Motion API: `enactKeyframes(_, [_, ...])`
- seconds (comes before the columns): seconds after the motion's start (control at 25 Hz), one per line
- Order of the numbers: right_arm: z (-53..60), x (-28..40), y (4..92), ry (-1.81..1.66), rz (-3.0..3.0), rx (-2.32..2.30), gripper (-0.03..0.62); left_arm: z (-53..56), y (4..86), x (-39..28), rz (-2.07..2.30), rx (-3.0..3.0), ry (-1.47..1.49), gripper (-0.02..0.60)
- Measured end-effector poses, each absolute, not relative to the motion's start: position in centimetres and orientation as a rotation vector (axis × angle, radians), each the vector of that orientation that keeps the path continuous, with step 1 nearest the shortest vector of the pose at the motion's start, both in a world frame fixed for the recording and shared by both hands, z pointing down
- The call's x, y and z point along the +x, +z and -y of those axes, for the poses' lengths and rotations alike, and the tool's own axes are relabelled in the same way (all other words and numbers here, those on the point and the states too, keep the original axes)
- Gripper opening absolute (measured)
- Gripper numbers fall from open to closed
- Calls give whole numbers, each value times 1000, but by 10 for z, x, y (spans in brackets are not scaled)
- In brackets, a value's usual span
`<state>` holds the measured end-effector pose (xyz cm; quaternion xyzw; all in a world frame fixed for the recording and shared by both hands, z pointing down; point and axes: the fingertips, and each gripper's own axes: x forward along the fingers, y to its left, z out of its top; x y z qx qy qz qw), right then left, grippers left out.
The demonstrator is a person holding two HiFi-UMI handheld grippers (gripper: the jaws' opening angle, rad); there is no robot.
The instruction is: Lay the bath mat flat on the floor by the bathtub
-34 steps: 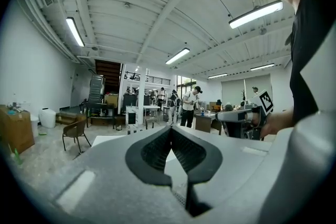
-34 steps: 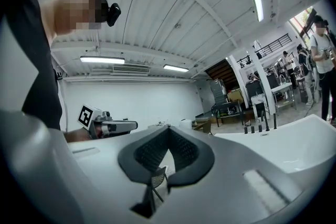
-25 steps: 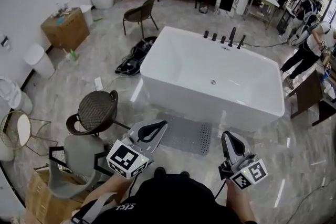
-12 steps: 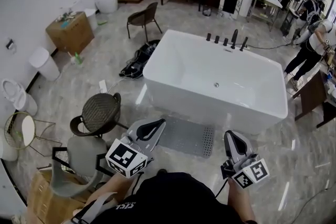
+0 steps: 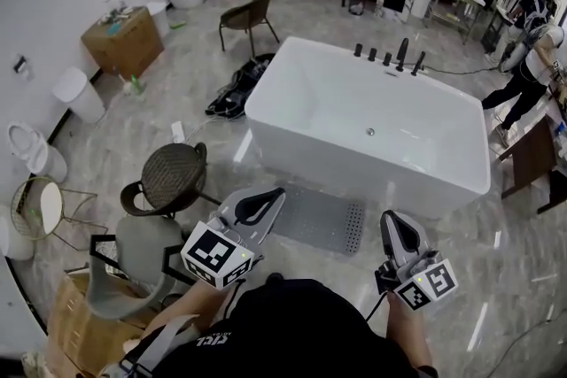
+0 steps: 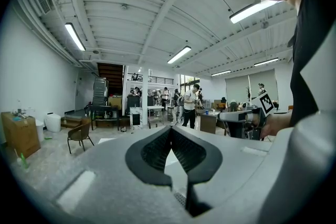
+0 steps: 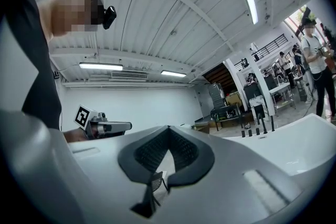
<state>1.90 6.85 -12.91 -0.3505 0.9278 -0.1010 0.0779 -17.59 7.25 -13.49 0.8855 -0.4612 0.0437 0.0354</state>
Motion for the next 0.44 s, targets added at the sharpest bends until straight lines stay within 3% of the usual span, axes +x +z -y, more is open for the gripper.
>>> enactKeyframes(0.44, [-63,24,-127,-317,-2764,-1036,0,-68,-134,-171,1422,2718,136,6])
